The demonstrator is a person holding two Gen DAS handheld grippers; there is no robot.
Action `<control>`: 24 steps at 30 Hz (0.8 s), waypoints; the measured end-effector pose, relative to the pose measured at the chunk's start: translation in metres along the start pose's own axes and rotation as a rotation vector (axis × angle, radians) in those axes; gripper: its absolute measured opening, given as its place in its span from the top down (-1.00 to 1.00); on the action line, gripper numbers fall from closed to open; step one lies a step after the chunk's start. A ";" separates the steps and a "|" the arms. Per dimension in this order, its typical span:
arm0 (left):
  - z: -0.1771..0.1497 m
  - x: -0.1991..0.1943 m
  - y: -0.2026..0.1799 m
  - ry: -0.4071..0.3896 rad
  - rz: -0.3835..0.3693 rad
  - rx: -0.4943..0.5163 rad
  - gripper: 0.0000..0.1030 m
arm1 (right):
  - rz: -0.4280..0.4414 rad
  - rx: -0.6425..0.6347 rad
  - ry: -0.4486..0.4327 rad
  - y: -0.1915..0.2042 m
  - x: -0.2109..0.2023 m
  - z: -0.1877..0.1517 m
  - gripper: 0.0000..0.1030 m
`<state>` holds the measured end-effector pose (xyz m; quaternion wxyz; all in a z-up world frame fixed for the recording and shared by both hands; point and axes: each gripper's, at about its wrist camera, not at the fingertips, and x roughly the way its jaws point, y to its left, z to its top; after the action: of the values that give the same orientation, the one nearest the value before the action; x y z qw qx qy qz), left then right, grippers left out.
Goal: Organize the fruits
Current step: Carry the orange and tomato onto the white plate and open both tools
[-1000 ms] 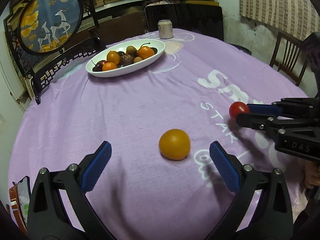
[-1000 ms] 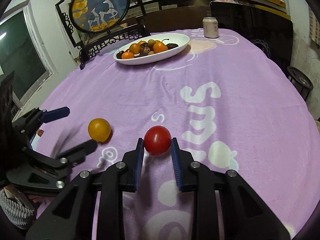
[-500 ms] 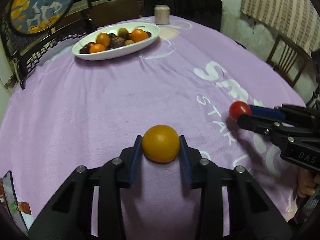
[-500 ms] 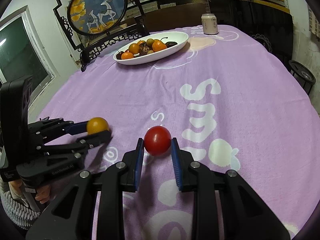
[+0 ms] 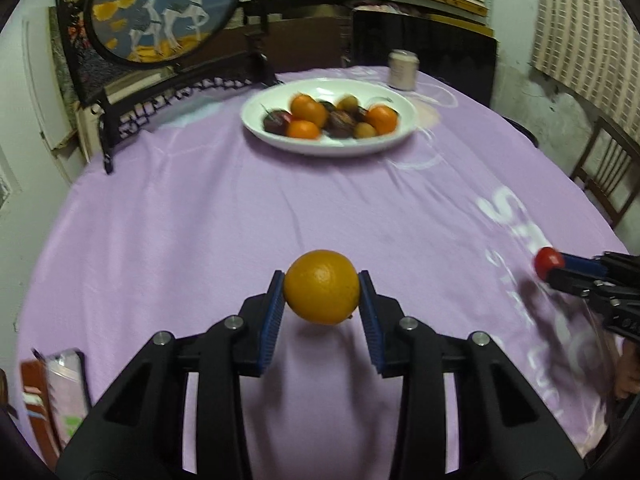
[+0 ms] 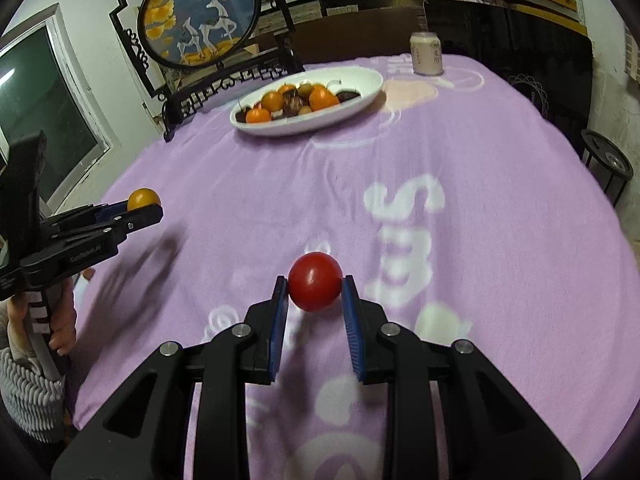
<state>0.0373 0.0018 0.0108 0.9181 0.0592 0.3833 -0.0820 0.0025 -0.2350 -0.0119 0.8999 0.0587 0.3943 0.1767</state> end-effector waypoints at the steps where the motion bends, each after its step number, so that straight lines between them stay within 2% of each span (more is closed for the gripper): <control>1: 0.010 0.002 0.005 -0.006 0.009 -0.005 0.28 | 0.001 -0.004 -0.004 0.000 -0.001 0.008 0.47; 6: 0.061 0.020 0.018 -0.025 0.028 -0.024 0.28 | -0.006 -0.030 -0.040 0.003 0.007 0.068 0.47; 15: 0.168 0.094 0.024 -0.028 0.035 -0.040 0.28 | -0.046 0.033 -0.073 -0.013 0.074 0.181 0.47; 17: 0.186 0.115 0.023 -0.022 0.030 -0.045 0.28 | -0.060 0.050 -0.062 -0.020 0.098 0.204 0.47; 24: 0.230 0.193 0.016 0.034 0.005 -0.062 0.28 | -0.086 0.058 0.033 -0.038 0.172 0.244 0.47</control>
<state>0.3337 -0.0422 0.0347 0.9129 0.0333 0.4012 -0.0668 0.2987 -0.1998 0.0270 0.8979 0.0650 0.4163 0.1273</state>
